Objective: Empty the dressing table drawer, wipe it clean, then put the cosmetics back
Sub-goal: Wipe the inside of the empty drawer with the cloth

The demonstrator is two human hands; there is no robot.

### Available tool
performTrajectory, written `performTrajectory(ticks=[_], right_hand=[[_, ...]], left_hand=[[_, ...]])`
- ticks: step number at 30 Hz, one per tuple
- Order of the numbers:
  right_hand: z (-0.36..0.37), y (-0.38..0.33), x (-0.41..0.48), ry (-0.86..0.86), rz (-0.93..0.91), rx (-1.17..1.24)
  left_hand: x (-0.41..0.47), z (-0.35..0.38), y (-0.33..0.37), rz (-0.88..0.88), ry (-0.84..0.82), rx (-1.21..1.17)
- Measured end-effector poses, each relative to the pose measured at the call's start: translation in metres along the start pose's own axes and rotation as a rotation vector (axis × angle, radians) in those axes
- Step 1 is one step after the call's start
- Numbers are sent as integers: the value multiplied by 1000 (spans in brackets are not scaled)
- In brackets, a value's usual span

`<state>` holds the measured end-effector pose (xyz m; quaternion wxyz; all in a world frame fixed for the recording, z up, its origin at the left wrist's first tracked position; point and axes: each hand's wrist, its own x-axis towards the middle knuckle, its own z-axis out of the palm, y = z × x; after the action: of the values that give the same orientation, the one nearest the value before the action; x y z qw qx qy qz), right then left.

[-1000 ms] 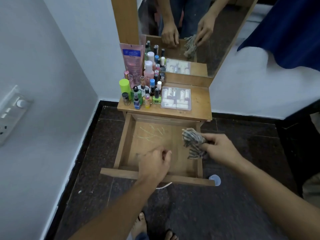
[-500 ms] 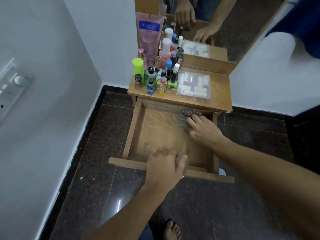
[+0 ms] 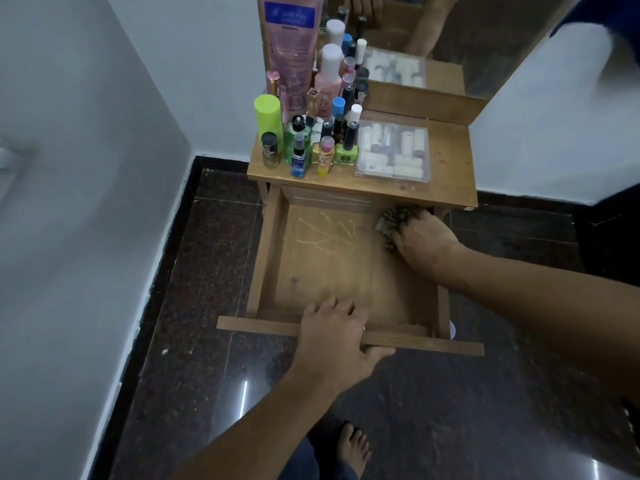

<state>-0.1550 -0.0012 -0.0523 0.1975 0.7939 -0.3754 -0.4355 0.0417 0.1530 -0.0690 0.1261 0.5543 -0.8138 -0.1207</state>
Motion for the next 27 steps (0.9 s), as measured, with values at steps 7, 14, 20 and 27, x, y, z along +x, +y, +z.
performTrajectory(ticks=[7,14,20,27], right_hand=[[-8,-16,-25,-55,-40,55],[-12,-45,-63,-194,-201,389],[-26,-36,-81,-358,-74,931],[-52,-63,-69,24,996,2607]], left_hand=[[-9,-1,4,-80,11,-62],[-7,-8,5,-118,-83,-68],[-2,-21,1,-176,-200,-193],[5,-51,-27,-376,205,-168]])
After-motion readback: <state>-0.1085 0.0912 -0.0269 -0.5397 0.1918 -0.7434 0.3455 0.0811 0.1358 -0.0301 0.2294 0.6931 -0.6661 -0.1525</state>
